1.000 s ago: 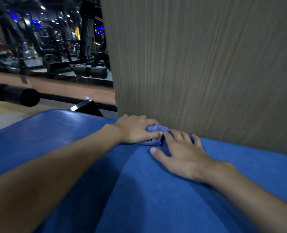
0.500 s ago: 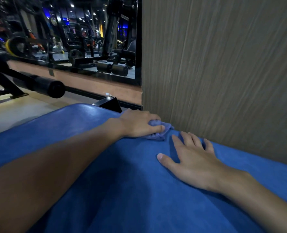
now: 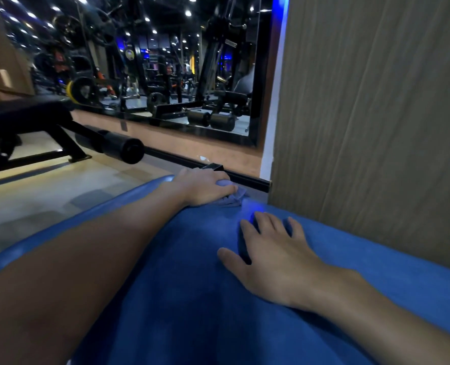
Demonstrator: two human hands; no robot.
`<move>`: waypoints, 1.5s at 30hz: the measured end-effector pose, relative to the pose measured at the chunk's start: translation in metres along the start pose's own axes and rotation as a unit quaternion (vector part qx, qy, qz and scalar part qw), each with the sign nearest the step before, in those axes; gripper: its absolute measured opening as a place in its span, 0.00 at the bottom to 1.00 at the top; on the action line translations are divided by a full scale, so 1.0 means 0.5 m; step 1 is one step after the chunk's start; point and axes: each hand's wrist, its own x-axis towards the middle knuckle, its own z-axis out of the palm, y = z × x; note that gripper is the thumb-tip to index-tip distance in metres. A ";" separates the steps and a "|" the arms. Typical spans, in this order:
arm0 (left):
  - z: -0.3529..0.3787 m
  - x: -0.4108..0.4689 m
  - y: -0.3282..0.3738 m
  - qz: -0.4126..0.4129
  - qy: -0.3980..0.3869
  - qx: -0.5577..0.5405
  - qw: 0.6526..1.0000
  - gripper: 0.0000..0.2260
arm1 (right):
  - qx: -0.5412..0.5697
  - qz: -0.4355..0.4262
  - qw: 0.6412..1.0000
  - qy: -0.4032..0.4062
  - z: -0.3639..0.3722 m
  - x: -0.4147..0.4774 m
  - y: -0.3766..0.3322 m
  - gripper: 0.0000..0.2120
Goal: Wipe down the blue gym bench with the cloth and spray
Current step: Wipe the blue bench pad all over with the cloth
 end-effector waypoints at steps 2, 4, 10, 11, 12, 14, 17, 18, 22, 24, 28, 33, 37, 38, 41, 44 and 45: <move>-0.005 0.008 -0.028 -0.028 0.006 0.000 1.000 0.27 | -0.001 -0.003 1.000 0.004 0.005 0.017 -0.013 0.31; -0.010 0.010 -0.054 -0.054 0.011 -0.013 0.998 0.26 | 0.000 -0.005 1.000 0.007 0.005 0.030 -0.021 0.29; -0.018 0.014 -0.115 -0.138 -0.005 -0.036 0.990 0.32 | 0.025 -0.007 1.000 0.005 0.014 0.061 -0.054 0.36; -0.020 0.009 -0.123 -0.142 -0.005 -0.036 0.989 0.32 | 0.026 -0.006 1.000 0.004 0.018 0.064 -0.057 0.37; -0.023 0.000 -0.130 -0.148 -0.006 -0.036 0.988 0.31 | 0.026 -0.006 1.000 0.003 0.021 0.065 -0.058 0.38; -0.029 -0.022 -0.147 -0.159 -0.005 -0.039 0.986 0.31 | 0.028 -0.006 1.000 0.006 0.024 0.065 -0.057 0.38; -0.039 -0.072 -0.172 -0.188 -0.006 -0.042 0.981 0.38 | 0.035 -0.007 0.999 0.017 0.019 0.061 -0.057 0.37; -0.044 -0.092 -0.179 -0.200 -0.006 -0.042 0.979 0.40 | 0.037 -0.006 0.999 0.021 0.017 0.059 -0.059 0.36; -0.060 -0.182 -0.202 -0.222 -0.006 -0.033 0.975 0.36 | 0.031 -0.003 0.999 0.033 0.007 0.038 -0.069 0.31; -0.068 -0.228 -0.210 -0.231 -0.012 -0.022 0.973 0.36 | 0.036 -0.012 0.999 0.026 0.002 0.018 -0.087 0.29; -0.082 -0.312 -0.215 -0.250 -0.016 -0.023 0.968 0.37 | 0.044 -0.058 0.997 0.005 0.001 -0.041 -0.149 0.28; -0.088 -0.412 -0.210 -0.278 0.011 -0.035 0.960 0.26 | 0.037 -0.084 0.996 -0.012 0.005 -0.099 -0.202 0.31; -0.092 -0.474 -0.210 -0.291 0.007 -0.041 0.956 0.32 | 0.038 -0.084 0.996 -0.011 0.009 -0.137 -0.223 0.30; -0.094 -0.485 -0.205 -0.294 0.005 -0.038 0.955 0.32 | 0.040 -0.084 0.996 -0.007 0.008 -0.147 -0.227 0.29; -0.092 -0.513 -0.174 -0.283 0.007 -0.004 0.959 0.31 | 0.056 -0.080 0.995 0.002 -0.004 -0.170 -0.233 0.24; -0.084 -0.545 -0.139 -0.267 0.002 0.050 0.962 0.31 | 0.065 -0.064 0.996 -0.002 -0.017 -0.197 -0.239 0.23; -0.082 -0.558 -0.127 -0.259 -0.005 0.062 0.964 0.31 | 0.068 -0.061 0.996 -0.003 -0.021 -0.208 -0.241 0.23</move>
